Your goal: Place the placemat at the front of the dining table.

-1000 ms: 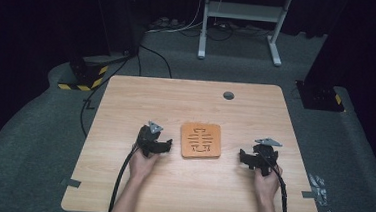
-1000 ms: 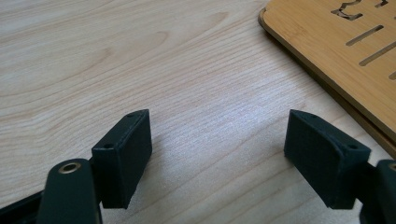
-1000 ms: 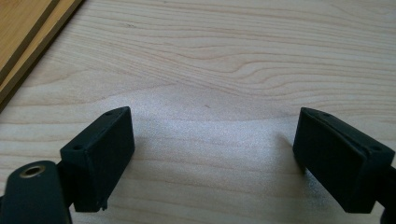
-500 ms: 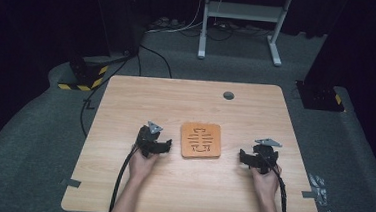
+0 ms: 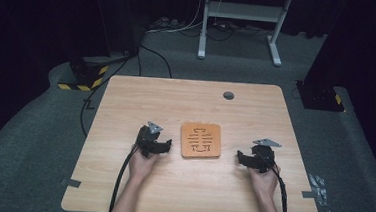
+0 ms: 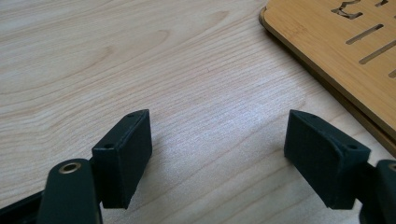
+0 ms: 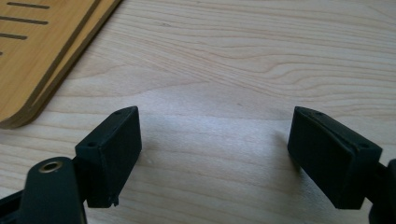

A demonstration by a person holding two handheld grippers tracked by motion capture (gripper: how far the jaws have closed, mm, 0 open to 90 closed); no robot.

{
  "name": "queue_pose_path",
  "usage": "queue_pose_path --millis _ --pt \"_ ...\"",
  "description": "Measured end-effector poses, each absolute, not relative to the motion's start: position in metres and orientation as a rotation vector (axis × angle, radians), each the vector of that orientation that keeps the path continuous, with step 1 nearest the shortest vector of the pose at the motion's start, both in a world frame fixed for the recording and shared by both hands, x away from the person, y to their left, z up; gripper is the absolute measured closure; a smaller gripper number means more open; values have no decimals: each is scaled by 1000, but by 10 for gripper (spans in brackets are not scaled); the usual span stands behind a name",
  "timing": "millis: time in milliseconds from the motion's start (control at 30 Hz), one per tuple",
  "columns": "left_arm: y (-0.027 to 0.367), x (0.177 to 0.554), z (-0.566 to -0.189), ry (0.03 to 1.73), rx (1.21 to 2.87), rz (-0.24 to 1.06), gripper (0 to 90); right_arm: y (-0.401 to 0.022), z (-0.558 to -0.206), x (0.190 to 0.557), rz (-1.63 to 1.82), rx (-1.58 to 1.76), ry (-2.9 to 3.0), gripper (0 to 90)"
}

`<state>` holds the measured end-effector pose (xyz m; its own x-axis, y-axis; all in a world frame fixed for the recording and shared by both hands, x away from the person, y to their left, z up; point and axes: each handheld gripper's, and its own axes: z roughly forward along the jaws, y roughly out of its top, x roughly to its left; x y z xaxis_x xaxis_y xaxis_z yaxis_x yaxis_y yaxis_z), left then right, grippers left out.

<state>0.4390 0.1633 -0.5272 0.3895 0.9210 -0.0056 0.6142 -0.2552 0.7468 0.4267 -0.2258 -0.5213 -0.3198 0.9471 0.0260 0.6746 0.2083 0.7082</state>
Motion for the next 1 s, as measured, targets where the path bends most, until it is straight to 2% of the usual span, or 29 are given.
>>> queue_pose_path --millis 1000 --pt "164 439 -527 1311 1977 581 234 -203 -511 430 961 1457 2130 198"
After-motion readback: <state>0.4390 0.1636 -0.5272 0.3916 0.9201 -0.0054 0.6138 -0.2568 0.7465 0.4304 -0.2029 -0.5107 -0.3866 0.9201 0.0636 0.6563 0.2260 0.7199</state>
